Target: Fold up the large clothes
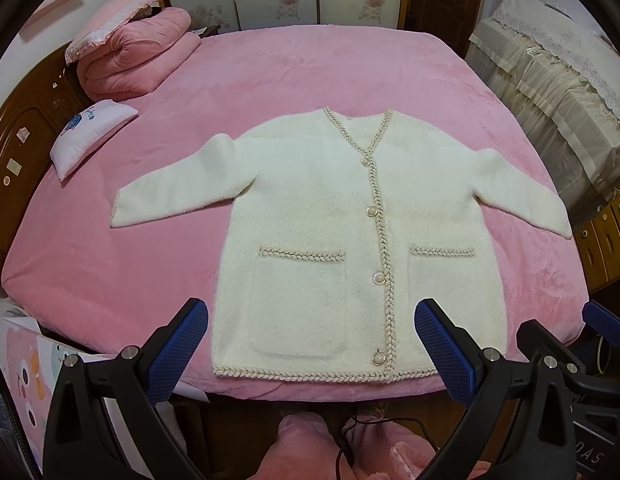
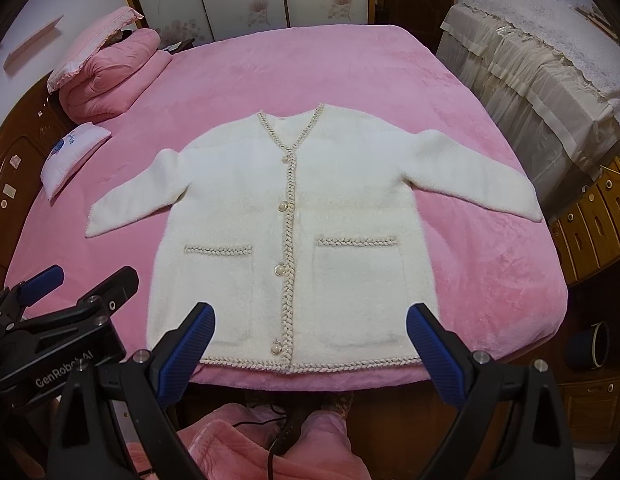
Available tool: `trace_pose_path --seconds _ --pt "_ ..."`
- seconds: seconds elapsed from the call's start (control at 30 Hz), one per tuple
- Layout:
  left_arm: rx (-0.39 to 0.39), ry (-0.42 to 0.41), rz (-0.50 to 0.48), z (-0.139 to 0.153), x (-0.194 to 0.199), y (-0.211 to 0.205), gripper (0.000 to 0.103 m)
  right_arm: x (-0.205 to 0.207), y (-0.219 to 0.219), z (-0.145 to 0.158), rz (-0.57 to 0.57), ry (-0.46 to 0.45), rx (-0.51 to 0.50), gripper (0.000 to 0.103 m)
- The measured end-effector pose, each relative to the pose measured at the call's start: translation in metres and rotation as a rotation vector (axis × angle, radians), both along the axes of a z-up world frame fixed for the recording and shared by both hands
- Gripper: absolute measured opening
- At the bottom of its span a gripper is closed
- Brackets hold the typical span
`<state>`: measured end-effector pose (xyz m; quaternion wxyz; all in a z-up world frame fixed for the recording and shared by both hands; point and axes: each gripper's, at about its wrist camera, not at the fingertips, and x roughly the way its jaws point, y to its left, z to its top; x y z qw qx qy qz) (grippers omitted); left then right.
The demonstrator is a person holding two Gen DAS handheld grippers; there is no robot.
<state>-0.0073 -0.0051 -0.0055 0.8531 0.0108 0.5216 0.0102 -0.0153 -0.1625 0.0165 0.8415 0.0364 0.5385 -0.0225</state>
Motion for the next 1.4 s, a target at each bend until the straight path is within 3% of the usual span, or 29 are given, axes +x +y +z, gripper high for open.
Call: trace_pose_path --seconds 1.4 --pt "0.023 0.015 0.015 0.0 0.001 -0.011 0.102 0.004 -0.014 -0.004 0.003 0.014 -0.003 0.097"
